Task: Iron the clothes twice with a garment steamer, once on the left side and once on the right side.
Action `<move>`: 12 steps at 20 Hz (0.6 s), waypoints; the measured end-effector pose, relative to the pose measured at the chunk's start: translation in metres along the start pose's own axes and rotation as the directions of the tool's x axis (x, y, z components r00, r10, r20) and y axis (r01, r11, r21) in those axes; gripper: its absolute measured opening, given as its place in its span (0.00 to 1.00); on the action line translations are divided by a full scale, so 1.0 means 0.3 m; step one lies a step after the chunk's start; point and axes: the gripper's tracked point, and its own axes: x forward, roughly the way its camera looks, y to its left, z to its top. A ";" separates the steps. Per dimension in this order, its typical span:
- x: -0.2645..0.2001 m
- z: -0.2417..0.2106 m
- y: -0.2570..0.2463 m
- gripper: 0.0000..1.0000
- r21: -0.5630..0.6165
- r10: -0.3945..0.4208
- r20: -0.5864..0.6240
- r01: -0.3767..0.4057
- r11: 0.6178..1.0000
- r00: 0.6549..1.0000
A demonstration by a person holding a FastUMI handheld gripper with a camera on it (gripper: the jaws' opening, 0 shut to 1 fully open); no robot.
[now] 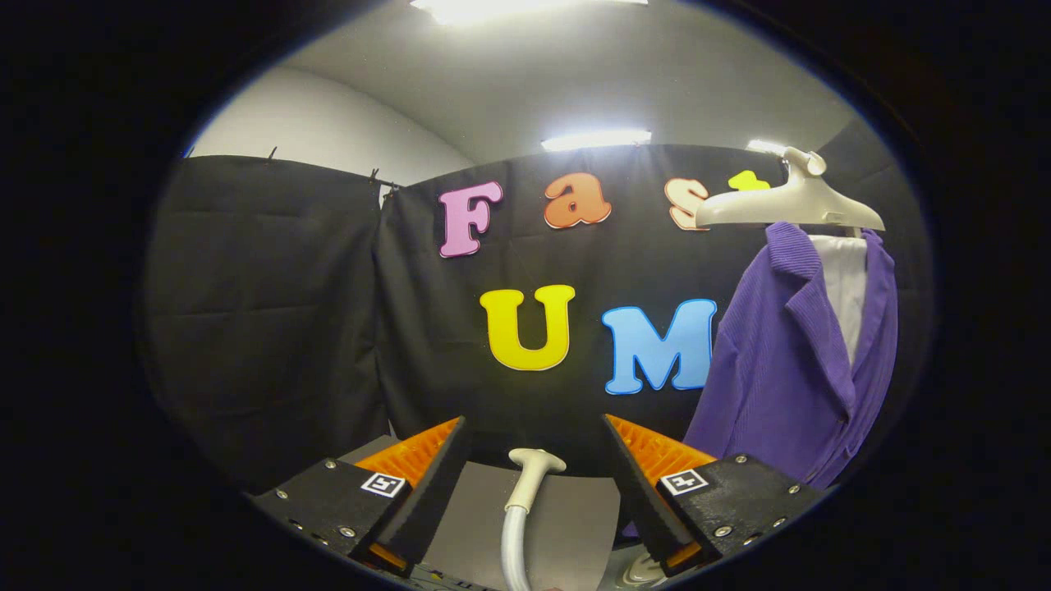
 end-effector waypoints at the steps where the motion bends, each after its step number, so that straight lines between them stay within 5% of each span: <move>1: 0.044 -0.017 -0.005 0.96 0.013 0.003 -0.029 -0.002 1.000 1.000; 12: 0.428 -0.265 0.000 0.94 0.142 0.092 -0.320 -0.049 0.989 0.943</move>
